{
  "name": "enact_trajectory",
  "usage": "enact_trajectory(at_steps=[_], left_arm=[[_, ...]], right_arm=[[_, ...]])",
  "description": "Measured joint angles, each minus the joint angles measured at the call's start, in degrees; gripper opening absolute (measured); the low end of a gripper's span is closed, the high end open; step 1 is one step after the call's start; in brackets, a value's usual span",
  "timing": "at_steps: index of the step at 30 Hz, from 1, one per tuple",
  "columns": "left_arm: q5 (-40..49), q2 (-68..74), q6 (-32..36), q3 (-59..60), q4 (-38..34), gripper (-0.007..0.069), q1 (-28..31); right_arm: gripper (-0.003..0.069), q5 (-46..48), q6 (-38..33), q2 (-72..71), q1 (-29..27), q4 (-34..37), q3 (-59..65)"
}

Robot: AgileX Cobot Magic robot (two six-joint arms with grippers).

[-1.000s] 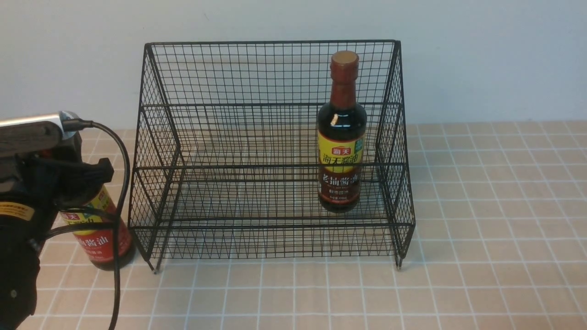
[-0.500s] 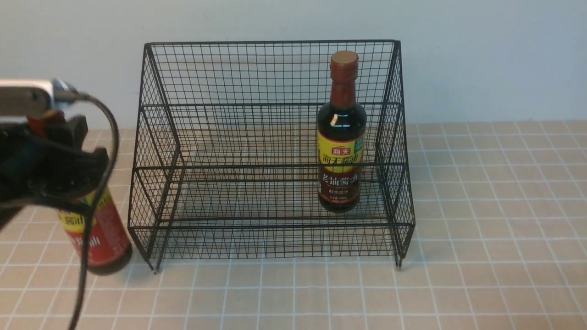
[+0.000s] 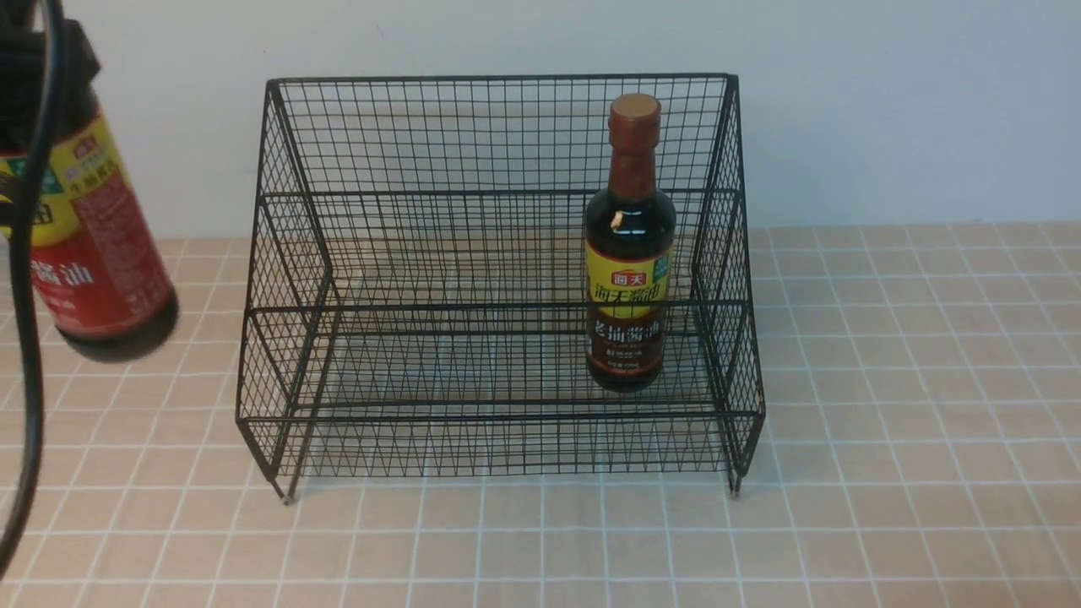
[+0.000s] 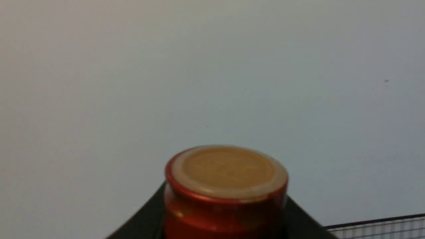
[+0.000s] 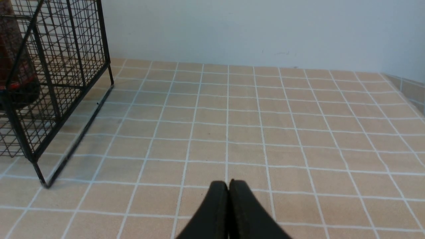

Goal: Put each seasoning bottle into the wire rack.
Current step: Use the left arm to put the condiment bottle back on the shelf

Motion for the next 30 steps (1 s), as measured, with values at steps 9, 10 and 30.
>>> enact_trajectory(at_steps=[9, 10, 30], left_arm=[[-9.4, 8.8, -1.3, -1.1, 0.0, 0.0257, -9.3], [-10.3, 10.1, -1.3, -1.8, 0.0, 0.0257, -9.7], [-8.1, 30.0, -1.2, -12.3, -0.1, 0.0256, -10.8]], right_arm=[[-0.0013, 0.0, 0.0, 0.0, 0.0, 0.0, 0.0], [-0.0013, 0.0, 0.0, 0.0, 0.0, 0.0, 0.0], [-0.0013, 0.0, 0.0, 0.0, 0.0, 0.0, 0.0]])
